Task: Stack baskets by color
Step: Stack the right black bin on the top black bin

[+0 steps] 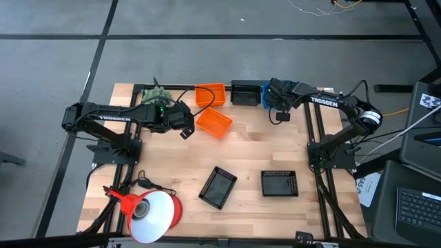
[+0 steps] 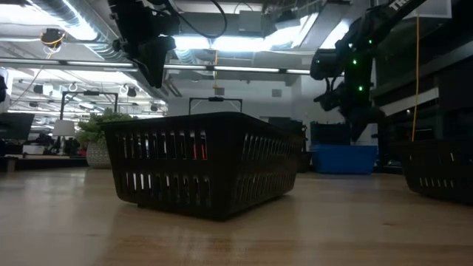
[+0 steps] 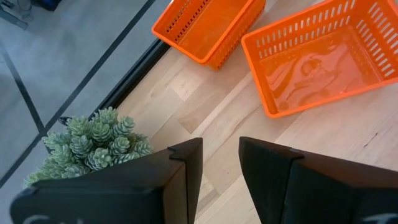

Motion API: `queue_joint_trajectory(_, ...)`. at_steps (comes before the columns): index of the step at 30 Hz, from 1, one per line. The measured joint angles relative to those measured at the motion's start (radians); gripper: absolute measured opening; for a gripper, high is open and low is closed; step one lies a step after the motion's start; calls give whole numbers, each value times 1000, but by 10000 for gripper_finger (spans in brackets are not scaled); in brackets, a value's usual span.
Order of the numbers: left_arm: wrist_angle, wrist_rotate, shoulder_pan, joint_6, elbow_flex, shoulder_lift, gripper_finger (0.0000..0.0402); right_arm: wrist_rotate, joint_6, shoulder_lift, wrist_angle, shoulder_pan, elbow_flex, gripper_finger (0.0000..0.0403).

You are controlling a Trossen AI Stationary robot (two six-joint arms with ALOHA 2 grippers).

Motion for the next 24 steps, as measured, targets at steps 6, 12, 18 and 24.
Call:
queue_joint_trajectory(6, 1, 0, 0, -1, 0, 0, 98, 0, 130, -47, -106, 32, 48, 115)
queue_joint_trajectory(12, 4, 0, 0, 0, 0, 0, 98, -399, 291, -104, -209, 33, 48, 115)
queue_joint_trajectory(18, 4, 0, 0, 0, 0, 0, 98, -855, 474, -150, -388, 134, 44, 115)
queue_joint_trajectory(24, 4, 0, 0, -1, 0, 0, 98, -790, 695, -227, -389, 409, -6, 115)
